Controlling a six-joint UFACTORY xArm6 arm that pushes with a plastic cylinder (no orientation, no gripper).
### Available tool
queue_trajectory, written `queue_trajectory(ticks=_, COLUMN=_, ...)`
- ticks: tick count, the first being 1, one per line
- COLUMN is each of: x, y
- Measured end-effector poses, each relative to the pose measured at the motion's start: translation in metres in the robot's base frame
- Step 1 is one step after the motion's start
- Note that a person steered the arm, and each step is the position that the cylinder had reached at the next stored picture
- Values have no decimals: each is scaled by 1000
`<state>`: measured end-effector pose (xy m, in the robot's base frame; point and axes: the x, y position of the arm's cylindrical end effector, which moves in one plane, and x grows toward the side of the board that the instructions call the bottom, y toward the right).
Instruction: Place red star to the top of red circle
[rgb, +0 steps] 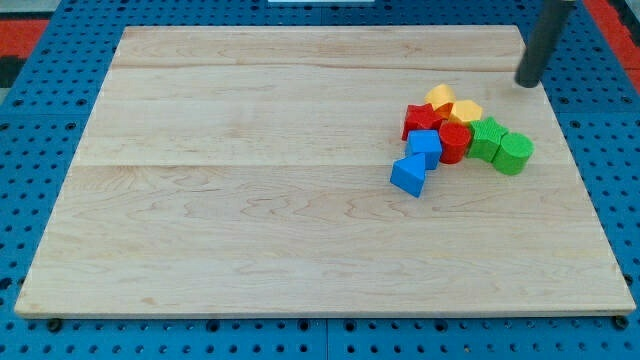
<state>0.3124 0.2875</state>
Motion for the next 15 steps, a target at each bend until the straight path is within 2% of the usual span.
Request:
queue_trajectory(ticks=1, x=66, y=17)
queue_trajectory(ticks=2, x=111, y=13)
queue_trajectory(ticks=4, x=111, y=-52)
queue_trajectory(ticks=6, x=109, y=-181)
queue_trajectory(ticks=7, x=107, y=-227)
queue_trajectory(ticks=8, x=113, y=-203)
queue_trajectory(ticks=9, x=107, y=-164)
queue_trajectory(ticks=10, x=84, y=-156)
queue_trajectory(ticks=11, x=77, y=-194)
queue_trajectory(ticks=13, x=11, y=-222)
queue_trajectory(ticks=15, x=-26, y=-374)
